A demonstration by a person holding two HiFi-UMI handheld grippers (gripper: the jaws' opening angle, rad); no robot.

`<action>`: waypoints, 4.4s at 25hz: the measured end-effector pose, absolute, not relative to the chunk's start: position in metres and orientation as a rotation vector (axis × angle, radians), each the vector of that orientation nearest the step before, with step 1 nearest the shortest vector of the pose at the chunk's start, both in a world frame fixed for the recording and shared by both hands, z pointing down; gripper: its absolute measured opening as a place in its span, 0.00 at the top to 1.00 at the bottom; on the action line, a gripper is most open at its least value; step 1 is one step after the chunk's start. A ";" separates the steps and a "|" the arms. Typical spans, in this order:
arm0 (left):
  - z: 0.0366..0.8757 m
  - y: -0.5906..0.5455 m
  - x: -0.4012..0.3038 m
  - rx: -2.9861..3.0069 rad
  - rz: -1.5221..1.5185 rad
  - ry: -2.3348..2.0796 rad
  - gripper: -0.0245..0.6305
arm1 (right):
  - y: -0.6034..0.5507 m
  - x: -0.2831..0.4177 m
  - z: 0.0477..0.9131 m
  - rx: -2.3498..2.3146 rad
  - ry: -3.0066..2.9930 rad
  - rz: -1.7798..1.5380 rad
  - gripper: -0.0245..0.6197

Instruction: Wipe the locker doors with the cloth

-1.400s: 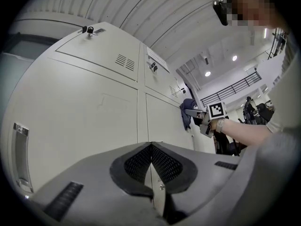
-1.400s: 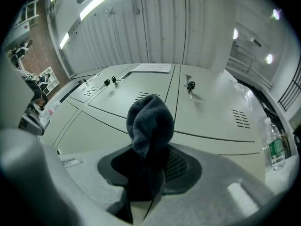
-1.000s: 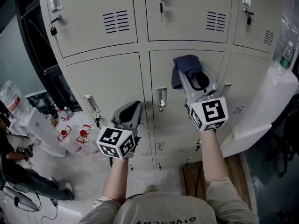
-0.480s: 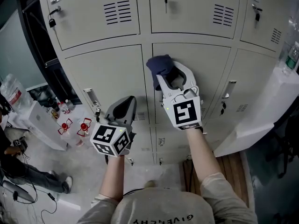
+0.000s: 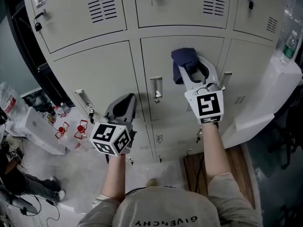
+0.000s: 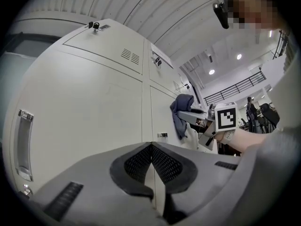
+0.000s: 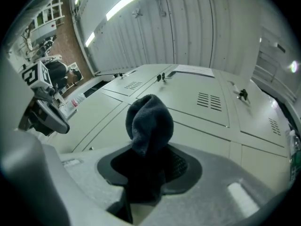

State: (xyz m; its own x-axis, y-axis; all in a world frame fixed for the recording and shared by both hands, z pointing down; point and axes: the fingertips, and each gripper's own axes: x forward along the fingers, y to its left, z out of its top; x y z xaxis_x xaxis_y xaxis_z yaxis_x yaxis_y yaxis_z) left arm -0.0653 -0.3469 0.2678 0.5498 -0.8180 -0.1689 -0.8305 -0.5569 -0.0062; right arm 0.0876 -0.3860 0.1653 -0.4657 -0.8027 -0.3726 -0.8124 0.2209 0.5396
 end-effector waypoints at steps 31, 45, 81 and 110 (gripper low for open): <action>0.280 -0.342 -0.072 -2.711 0.214 1.447 0.96 | -0.383 0.102 0.204 -1.635 2.615 0.857 0.77; 0.286 -0.342 -0.093 -2.688 0.191 1.509 0.96 | -0.387 0.038 0.238 -1.697 2.694 1.126 0.78; 0.293 -0.338 -0.085 -2.718 0.180 1.483 0.96 | -0.404 0.217 0.244 -2.095 2.454 0.768 0.77; 0.317 -0.340 -0.113 -2.743 0.163 1.553 0.96 | -0.383 0.006 0.264 -1.597 2.631 1.021 0.78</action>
